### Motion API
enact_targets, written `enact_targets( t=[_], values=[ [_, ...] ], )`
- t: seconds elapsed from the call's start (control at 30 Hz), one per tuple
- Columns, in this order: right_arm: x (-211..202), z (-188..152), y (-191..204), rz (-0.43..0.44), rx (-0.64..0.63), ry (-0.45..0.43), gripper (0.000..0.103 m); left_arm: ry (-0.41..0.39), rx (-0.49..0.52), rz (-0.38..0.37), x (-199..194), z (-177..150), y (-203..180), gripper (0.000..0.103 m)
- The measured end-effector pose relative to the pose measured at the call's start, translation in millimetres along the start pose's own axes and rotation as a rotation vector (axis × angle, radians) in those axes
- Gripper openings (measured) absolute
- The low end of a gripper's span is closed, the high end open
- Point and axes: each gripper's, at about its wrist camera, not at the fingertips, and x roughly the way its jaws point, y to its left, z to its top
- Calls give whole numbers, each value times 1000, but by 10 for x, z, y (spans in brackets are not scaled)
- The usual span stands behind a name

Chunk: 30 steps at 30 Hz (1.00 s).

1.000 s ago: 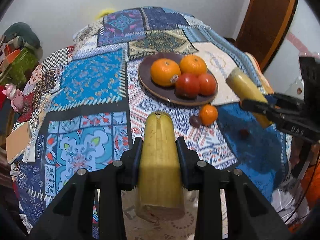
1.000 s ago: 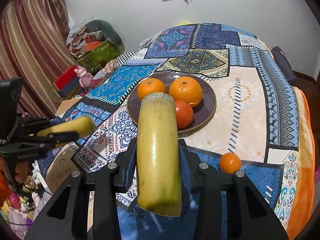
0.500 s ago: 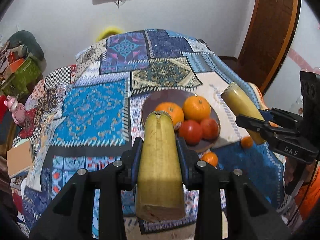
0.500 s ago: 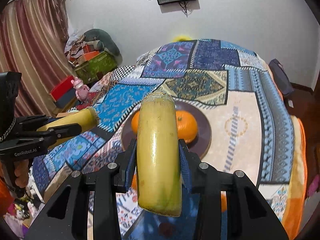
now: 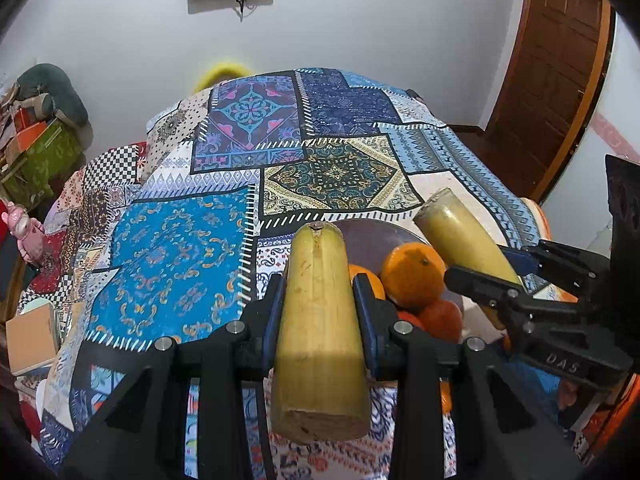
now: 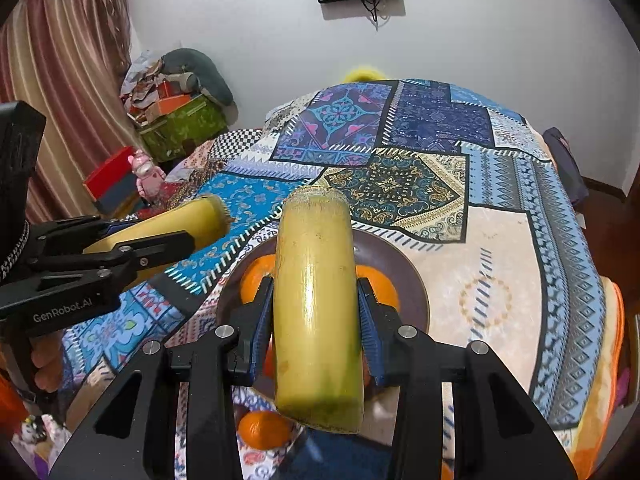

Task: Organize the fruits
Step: 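Carry both held yellow vegetables over the dark plate, then lower both yellow vegetables onto the plate rim and open both grippers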

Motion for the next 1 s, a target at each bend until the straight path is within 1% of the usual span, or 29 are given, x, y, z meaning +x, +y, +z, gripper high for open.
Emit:
enact_targets(
  t=[0.23, 0.43, 0.57, 0.7, 0.8, 0.87, 0.93, 1.0],
  values=[
    [277, 81, 16, -5, -13, 33, 36, 24, -18, 1, 317, 56, 88, 34],
    [482, 130, 0, -23, -19, 73, 36, 52, -34, -17, 593, 110, 151, 34],
    [565, 131, 2, -33, -25, 94, 36, 81, -66, -46, 765, 120, 207, 34],
    [601, 138, 9, -40, -40, 100, 36, 90, -63, -45, 852, 91, 200, 34],
    [622, 148, 22, -41, -51, 107, 37, 83, -36, -13, 876, 77, 160, 34],
    [621, 153, 40, -24, -51, 114, 37, 86, -45, -17, 884, 74, 175, 34],
    [620, 161, 46, -37, -55, 111, 39, 97, -62, -30, 889, 78, 214, 34],
    [617, 167, 46, -37, -58, 109, 40, 102, -76, -23, 888, 81, 251, 35]
  ],
)
